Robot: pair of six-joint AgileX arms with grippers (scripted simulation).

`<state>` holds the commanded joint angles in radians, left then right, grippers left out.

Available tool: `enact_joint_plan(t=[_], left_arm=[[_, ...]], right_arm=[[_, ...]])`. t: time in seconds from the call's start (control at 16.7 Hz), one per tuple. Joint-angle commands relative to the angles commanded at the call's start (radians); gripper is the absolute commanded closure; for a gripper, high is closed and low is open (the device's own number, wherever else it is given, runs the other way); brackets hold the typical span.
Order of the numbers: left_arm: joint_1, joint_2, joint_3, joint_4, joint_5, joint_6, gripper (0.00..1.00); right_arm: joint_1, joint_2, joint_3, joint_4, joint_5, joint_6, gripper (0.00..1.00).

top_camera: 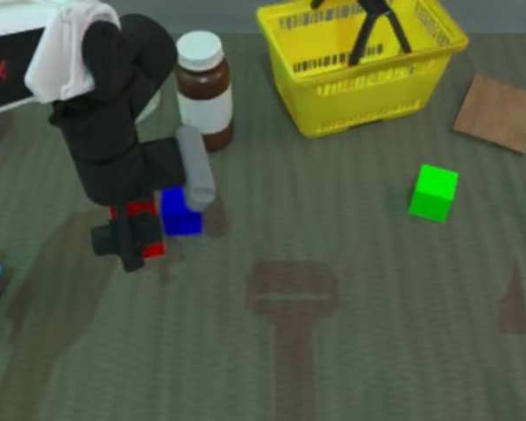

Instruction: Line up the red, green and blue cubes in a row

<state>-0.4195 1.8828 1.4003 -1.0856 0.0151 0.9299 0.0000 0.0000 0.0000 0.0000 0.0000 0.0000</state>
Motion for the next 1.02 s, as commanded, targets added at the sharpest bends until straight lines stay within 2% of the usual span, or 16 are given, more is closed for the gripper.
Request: enact_joint_plan(t=[0.18, 0.36, 0.72, 1.02], left_arm=[[-0.164, -0.072, -0.074, -0.006, 0.001, -0.021, 1.0], [-0.259, -0.13, -0.122, -0.003, -0.001, -0.036, 1.0], [-0.267, -0.134, -0.127, 0.002, -0.001, -0.037, 1.0], [-0.268, -0.083, -0.215, 0.144, -0.001, -0.047, 1.0]], right_arm=[[0.0, 0.0, 0.0, 0.0, 0.0, 0.0, 0.0], [0.0, 0.0, 0.0, 0.0, 0.0, 0.0, 0.0], [0.0, 0.0, 0.0, 0.0, 0.0, 0.0, 0.0], [0.0, 0.0, 0.0, 0.0, 0.0, 0.0, 0.0]])
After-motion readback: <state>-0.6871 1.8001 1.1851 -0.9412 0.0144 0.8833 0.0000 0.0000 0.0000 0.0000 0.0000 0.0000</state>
